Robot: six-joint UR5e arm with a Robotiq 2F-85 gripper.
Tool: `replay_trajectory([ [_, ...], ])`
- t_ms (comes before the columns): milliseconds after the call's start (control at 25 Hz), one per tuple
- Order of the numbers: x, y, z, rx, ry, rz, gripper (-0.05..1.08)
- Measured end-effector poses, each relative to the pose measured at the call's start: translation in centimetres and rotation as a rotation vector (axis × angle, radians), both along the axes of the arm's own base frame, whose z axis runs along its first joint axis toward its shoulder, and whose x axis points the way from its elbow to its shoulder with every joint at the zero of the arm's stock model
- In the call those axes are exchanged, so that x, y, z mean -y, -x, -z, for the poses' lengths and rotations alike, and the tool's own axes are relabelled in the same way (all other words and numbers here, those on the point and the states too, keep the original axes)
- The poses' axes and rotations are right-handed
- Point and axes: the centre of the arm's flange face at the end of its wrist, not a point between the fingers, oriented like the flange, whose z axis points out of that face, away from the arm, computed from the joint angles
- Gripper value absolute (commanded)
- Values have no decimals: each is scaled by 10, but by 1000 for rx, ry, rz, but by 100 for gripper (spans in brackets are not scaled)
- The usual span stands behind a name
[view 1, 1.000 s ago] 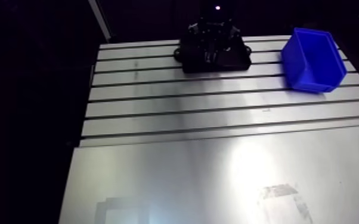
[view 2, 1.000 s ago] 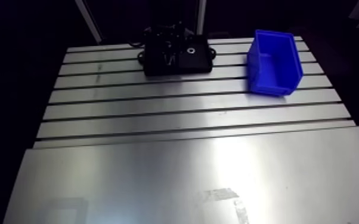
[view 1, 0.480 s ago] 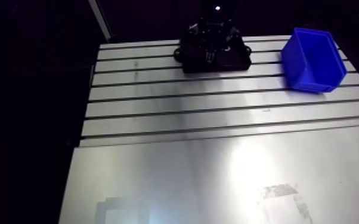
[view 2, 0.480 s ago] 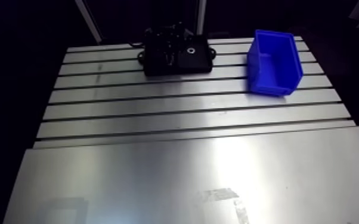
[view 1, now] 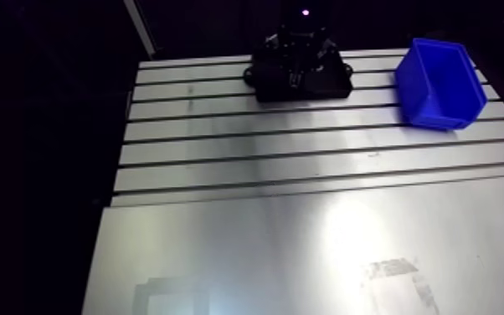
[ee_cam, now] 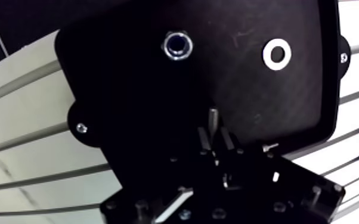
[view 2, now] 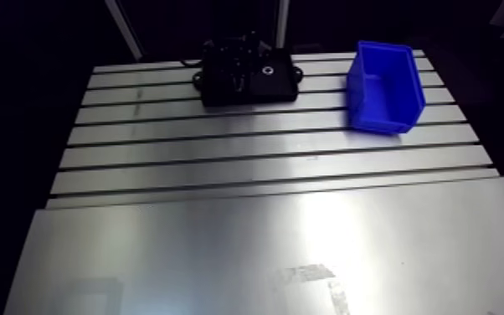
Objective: Pick up the M10 bolt from the tray and put it into the blue bin.
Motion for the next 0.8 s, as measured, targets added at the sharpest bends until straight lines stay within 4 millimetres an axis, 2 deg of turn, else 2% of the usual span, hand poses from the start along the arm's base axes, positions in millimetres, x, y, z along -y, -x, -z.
replay_trajectory([
  [240, -2, 6, -14, -28, -3, -1, 102],
  [560, -5, 9, -42, -66, -3, 3, 104],
  [800, -7, 3, -76, -87, -5, -6, 105],
])
